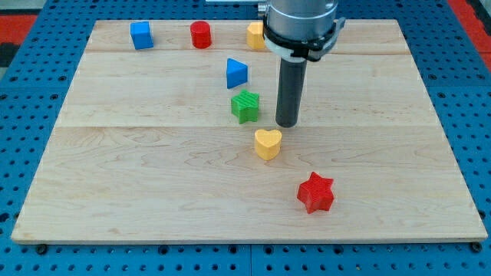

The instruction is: Move the red star and the yellow heart to the right of the board

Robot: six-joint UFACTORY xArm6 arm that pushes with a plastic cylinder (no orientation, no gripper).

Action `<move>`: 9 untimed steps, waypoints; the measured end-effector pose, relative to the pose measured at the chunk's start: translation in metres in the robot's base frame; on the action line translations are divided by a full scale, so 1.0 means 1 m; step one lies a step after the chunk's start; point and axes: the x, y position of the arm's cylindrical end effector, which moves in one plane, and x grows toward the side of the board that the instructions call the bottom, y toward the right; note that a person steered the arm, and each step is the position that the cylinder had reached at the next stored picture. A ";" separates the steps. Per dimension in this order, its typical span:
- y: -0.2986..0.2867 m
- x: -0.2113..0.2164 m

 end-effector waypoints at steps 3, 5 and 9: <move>-0.033 0.020; 0.026 0.036; -0.039 0.058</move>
